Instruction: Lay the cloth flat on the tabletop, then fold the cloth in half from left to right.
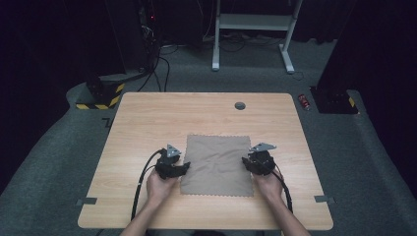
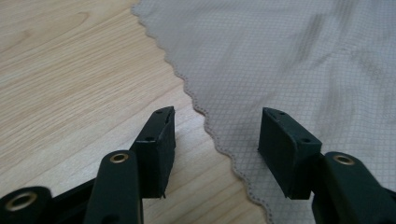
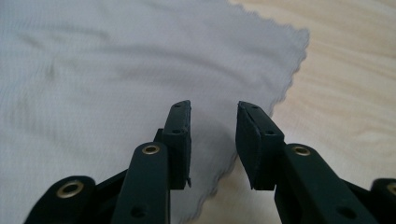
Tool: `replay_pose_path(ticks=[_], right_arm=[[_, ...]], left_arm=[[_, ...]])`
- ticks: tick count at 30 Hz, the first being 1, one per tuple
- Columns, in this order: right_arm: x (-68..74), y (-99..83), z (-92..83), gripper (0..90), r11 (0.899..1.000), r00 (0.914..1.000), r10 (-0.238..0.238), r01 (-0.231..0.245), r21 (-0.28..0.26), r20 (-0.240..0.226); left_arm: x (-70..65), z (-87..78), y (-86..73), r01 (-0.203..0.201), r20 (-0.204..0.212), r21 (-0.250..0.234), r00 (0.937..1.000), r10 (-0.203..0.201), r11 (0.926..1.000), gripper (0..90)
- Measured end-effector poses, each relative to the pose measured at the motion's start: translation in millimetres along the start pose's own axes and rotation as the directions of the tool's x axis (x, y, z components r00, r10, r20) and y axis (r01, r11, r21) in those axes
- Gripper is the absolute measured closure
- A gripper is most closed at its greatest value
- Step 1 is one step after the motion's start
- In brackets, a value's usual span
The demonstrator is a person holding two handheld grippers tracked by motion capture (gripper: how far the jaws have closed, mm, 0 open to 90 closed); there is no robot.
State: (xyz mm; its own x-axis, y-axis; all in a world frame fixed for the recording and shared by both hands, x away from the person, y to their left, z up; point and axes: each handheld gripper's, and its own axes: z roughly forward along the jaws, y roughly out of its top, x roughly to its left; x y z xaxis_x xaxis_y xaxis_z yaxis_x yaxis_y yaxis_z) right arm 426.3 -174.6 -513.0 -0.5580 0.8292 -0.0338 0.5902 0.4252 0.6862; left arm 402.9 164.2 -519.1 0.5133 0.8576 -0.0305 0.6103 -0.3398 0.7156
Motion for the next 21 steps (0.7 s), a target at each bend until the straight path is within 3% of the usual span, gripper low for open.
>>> replay_pose_path(ticks=[3,6,12,18,21], right_arm=[[4.3,-10.7,-6.3,64.3,1.000,0.9999,-0.009,0.009,-0.012,0.010],[3.2,-16.7,-10.0,63.4,1.000,0.9999,-0.013,0.013,-0.027,0.004],[-4.4,-20.4,-9.4,53.6,0.999,0.9997,0.023,-0.024,-0.046,-0.011],[-5.2,-19.0,-9.0,54.7,0.999,0.9997,0.020,-0.021,-0.040,-0.013],[-1.6,-16.5,-10.8,59.0,0.999,0.9999,-0.002,0.002,-0.039,0.011]], left_arm=[[-0.4,-0.3,-3.2,-0.016,-0.003,-0.017,0.9999,0.016,0.9997,45.3],[-0.5,-0.5,-10.6,-0.023,-0.004,-0.069,0.9997,0.023,0.9974,45.1],[-1.3,-1.0,-11.3,-0.024,-0.010,-0.067,0.9997,0.023,0.9975,44.0],[-1.5,-0.7,-11.3,-0.022,-0.012,-0.065,0.9997,0.021,0.9976,40.9],[-1.6,-0.5,-11.2,-0.019,-0.017,-0.064,0.9997,0.018,0.9977,40.1]])
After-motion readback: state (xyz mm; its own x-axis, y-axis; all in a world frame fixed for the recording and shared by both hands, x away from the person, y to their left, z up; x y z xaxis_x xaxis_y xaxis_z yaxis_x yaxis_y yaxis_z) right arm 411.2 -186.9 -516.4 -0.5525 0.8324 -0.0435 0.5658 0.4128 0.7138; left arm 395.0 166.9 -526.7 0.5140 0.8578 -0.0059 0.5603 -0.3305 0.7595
